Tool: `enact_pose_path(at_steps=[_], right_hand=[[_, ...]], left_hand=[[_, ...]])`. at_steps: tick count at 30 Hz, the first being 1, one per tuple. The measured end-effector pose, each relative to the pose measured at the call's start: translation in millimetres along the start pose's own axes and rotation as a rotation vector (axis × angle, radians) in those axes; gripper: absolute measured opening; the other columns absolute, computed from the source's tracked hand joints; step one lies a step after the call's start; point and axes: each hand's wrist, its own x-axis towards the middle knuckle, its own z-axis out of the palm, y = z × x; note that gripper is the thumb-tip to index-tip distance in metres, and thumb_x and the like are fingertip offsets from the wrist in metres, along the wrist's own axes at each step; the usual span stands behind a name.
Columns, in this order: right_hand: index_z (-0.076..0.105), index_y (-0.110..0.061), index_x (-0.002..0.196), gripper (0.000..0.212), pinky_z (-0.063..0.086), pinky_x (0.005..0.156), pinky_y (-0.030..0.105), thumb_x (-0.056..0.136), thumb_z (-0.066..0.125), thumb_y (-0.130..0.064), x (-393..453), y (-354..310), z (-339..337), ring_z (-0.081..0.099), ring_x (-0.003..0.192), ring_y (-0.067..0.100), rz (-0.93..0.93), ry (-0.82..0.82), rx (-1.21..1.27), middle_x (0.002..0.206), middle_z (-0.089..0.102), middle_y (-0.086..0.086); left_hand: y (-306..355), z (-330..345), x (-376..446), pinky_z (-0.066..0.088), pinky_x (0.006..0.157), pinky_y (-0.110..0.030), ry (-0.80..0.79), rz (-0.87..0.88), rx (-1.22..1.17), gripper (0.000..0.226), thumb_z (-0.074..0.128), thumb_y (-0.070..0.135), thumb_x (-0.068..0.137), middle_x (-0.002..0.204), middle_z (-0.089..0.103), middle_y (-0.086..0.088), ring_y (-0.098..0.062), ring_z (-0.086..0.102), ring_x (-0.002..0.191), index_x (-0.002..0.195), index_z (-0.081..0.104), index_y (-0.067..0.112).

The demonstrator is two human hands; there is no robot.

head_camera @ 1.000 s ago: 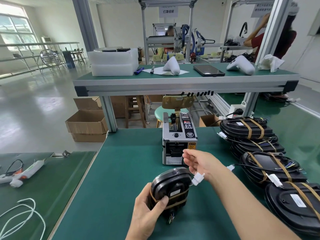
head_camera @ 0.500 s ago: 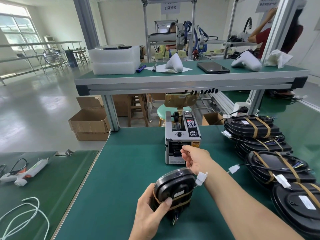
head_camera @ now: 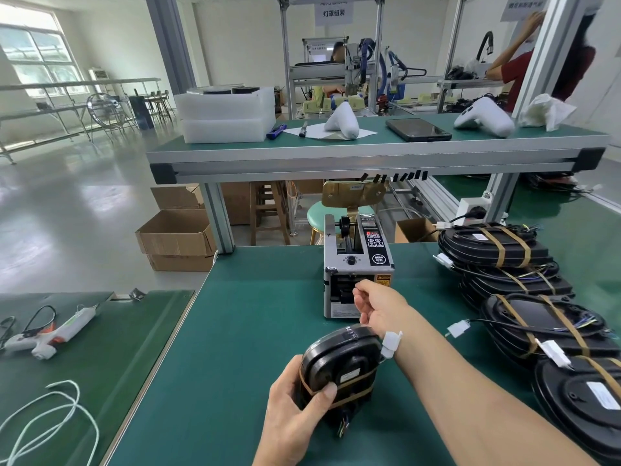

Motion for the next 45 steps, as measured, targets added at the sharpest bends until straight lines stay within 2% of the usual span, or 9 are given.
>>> enact_pose_path(at_steps=[6, 11, 13, 17, 21, 24, 28, 31, 45], right_hand=[[0.072, -0.002, 0.09, 0.005, 0.041, 0.038, 0.016, 0.085, 0.073, 0.0, 5.3, 4.9, -5.6, 0.06, 0.038, 0.008, -0.054, 0.065, -0.032, 0.068, 0.071, 0.007], [0.07, -0.001, 0.075, 0.008, 0.048, 0.049, 0.021, 0.081, 0.075, 0.0, 11.0, 30.6, -39.2, 0.058, 0.041, 0.013, -0.071, 0.023, -0.079, 0.058, 0.068, 0.008], [0.072, -0.001, 0.079, 0.009, 0.049, 0.055, 0.024, 0.082, 0.08, -0.003, 11.3, 33.0, -45.7, 0.06, 0.047, 0.014, -0.081, 0.002, -0.055, 0.066, 0.073, 0.008], [0.081, -0.013, 0.09, 0.005, 0.046, 0.047, 0.019, 0.086, 0.082, -0.016, 5.1, 21.9, -38.4, 0.068, 0.056, 0.007, -0.202, -0.041, -0.124, 0.084, 0.081, 0.003], [0.081, -0.014, 0.091, 0.005, 0.042, 0.051, 0.02, 0.09, 0.076, -0.013, -1.5, 15.3, -22.1, 0.067, 0.055, 0.005, -0.254, -0.032, -0.118, 0.082, 0.081, 0.001], [0.079, -0.01, 0.091, 0.004, 0.039, 0.046, 0.018, 0.09, 0.076, -0.01, -2.3, 15.1, -13.7, 0.065, 0.049, 0.004, -0.246, 0.006, -0.083, 0.075, 0.079, 0.0], [0.076, -0.007, 0.087, 0.001, 0.038, 0.044, 0.018, 0.089, 0.076, -0.007, -3.2, 13.6, -6.2, 0.064, 0.046, 0.005, -0.217, 0.044, -0.063, 0.068, 0.077, 0.0], [0.073, -0.006, 0.085, 0.004, 0.038, 0.043, 0.019, 0.087, 0.077, -0.007, -2.0, 12.2, -1.5, 0.063, 0.044, 0.004, -0.204, 0.069, -0.045, 0.065, 0.075, 0.0], [0.071, -0.002, 0.086, 0.005, 0.039, 0.035, 0.015, 0.084, 0.076, -0.002, -3.5, 10.0, 5.6, 0.06, 0.046, 0.007, -0.132, 0.123, 0.041, 0.078, 0.077, 0.009]], left_hand=[[1.9, 1.1, 0.2, 0.053, 0.096, -0.067, -0.002, -0.002, -0.008, 0.051, 0.084, 0.041, 0.092, 0.112, 0.074, -0.019, -0.049, 0.068, 0.107, 0.133, 0.068, 0.014], [3.2, 2.1, -0.3, 0.052, 0.096, -0.069, 0.002, -0.005, -0.017, 0.052, 0.084, 0.043, 0.09, 0.11, 0.073, -0.023, -0.053, 0.065, 0.106, 0.131, 0.069, 0.015], [3.1, 3.0, 0.2, 0.052, 0.097, -0.066, 0.0, -0.006, -0.033, 0.053, 0.085, 0.043, 0.09, 0.111, 0.073, -0.022, -0.052, 0.065, 0.107, 0.131, 0.069, 0.015], [1.8, 2.4, -1.0, 0.051, 0.098, -0.069, -0.001, 0.01, -0.036, 0.053, 0.086, 0.046, 0.087, 0.112, 0.074, -0.02, -0.051, 0.067, 0.108, 0.13, 0.07, 0.018], [2.9, 2.8, -1.5, 0.051, 0.097, -0.069, 0.009, 0.001, -0.033, 0.053, 0.086, 0.047, 0.086, 0.11, 0.075, -0.021, -0.041, 0.071, 0.104, 0.128, 0.071, 0.019], [5.5, 2.9, -1.3, 0.053, 0.097, -0.065, -0.006, -0.002, -0.04, 0.052, 0.086, 0.047, 0.087, 0.111, 0.075, -0.02, -0.05, 0.067, 0.107, 0.129, 0.071, 0.019], [9.3, 3.7, -1.4, 0.056, 0.097, -0.05, 0.001, 0.002, -0.038, 0.055, 0.085, 0.047, 0.088, 0.114, 0.076, -0.017, -0.042, 0.071, 0.109, 0.133, 0.069, 0.019], [10.9, 4.0, -1.6, 0.056, 0.098, -0.056, 0.0, 0.005, -0.06, 0.055, 0.085, 0.044, 0.088, 0.115, 0.076, -0.018, -0.044, 0.07, 0.11, 0.134, 0.07, 0.019], [24.5, 6.6, -3.6, 0.057, 0.092, -0.028, 0.013, -0.017, -0.047, 0.057, 0.086, 0.05, 0.086, 0.11, 0.077, -0.016, -0.026, 0.074, 0.104, 0.132, 0.071, 0.02]])
